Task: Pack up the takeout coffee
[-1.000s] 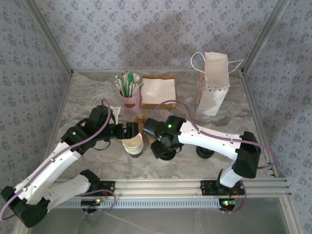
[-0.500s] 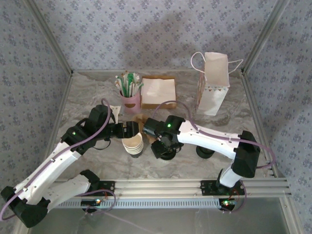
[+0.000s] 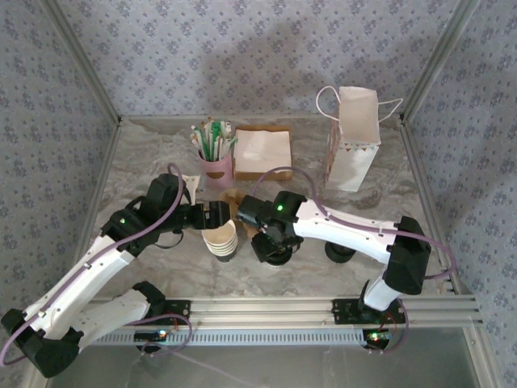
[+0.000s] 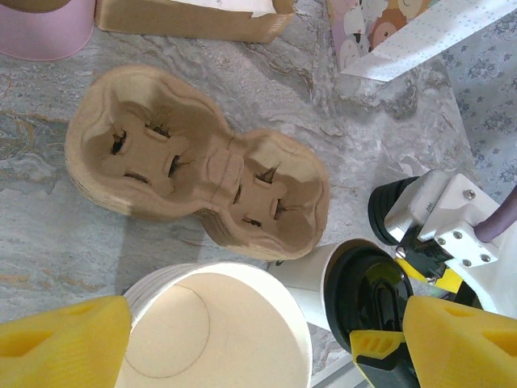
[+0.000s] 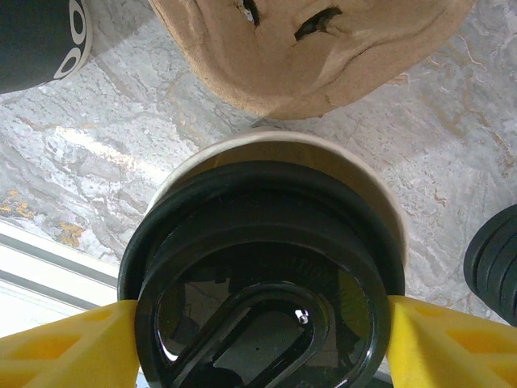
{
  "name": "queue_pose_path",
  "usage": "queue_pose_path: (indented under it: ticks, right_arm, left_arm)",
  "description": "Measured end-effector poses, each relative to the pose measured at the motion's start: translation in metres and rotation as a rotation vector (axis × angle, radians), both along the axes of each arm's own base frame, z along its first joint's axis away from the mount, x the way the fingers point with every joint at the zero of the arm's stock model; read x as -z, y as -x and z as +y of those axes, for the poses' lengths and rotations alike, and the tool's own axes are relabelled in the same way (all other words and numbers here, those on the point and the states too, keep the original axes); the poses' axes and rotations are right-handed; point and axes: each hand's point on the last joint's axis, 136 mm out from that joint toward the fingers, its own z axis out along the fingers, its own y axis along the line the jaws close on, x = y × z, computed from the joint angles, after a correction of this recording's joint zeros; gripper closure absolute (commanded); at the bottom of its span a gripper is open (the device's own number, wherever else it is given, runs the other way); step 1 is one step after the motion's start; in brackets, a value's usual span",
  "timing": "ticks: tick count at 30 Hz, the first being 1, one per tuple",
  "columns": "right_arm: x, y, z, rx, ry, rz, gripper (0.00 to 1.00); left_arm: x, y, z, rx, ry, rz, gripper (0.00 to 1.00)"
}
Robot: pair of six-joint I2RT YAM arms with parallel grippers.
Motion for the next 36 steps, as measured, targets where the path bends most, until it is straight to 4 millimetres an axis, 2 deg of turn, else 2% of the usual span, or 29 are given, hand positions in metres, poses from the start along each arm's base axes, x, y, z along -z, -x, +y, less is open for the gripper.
queue_pose_path:
  ticks: [36]
  right_arm:
    - [-0.001, -0.015, 0.002, 0.030, -0.023, -0.014, 0.25]
  left_arm:
    - [0.001, -0.001, 0.001, -0.004, -0.002, 0.002, 0.12]
